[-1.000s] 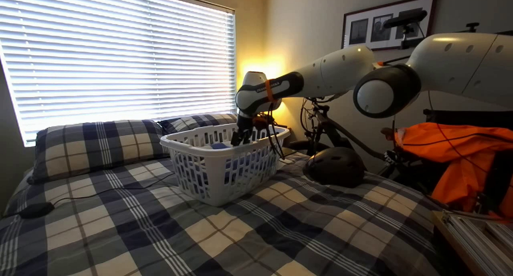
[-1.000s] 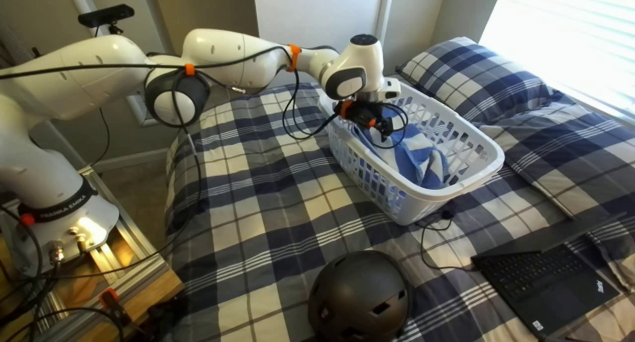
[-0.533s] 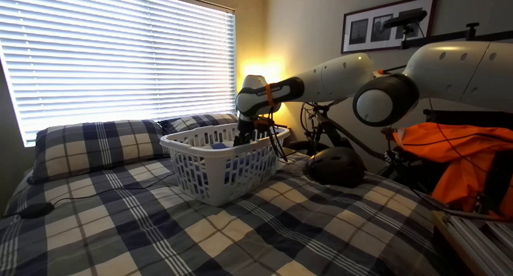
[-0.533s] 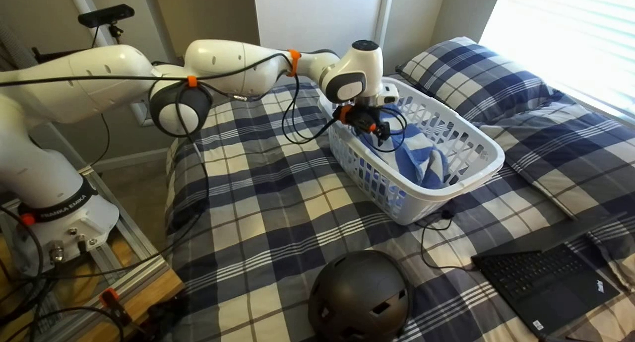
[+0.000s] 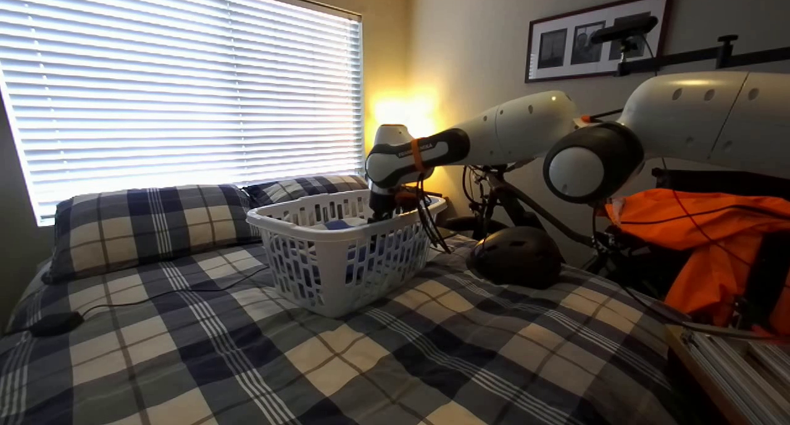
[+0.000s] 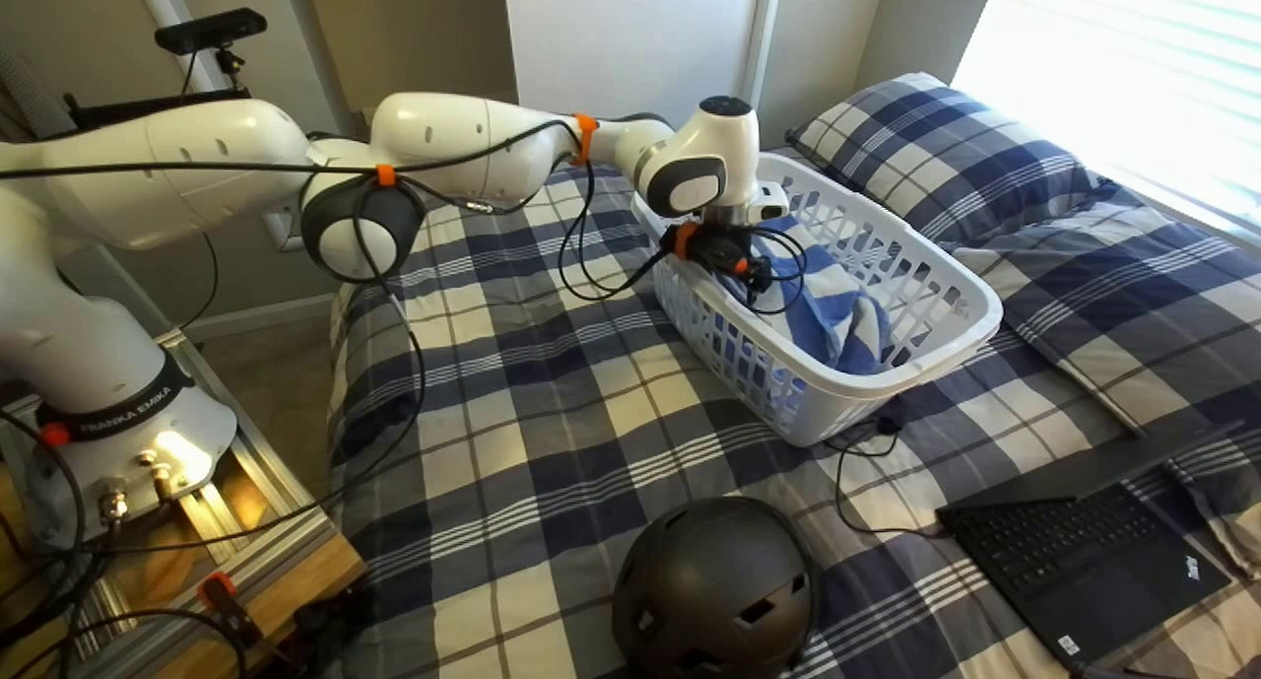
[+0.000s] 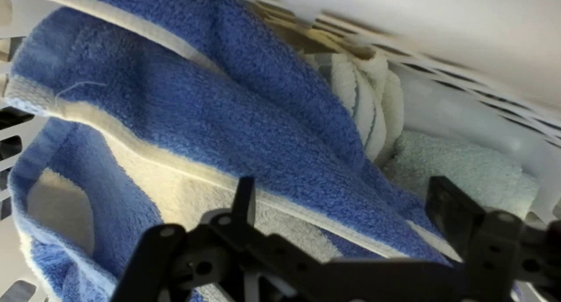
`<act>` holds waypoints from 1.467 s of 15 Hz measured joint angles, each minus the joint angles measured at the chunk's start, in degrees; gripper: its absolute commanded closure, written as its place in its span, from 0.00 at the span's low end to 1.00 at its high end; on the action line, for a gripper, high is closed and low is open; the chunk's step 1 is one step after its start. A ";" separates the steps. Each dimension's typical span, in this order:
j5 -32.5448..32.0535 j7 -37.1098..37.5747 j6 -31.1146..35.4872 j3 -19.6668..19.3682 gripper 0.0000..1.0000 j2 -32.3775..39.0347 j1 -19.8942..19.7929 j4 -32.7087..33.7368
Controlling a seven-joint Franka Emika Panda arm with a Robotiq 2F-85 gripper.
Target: Remove the towel from the basket
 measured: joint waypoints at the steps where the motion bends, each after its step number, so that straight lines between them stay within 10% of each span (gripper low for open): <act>1: -0.65 -0.34 0.78 -0.02 0.00 0.15 0.01 0.00; 9: -3.37 -3.23 6.58 -0.24 0.00 1.77 0.17 0.00; 10: -3.42 -3.56 7.08 -0.24 0.21 1.77 0.22 0.01; 22: -5.96 -5.02 8.62 -0.54 0.96 1.95 0.57 0.00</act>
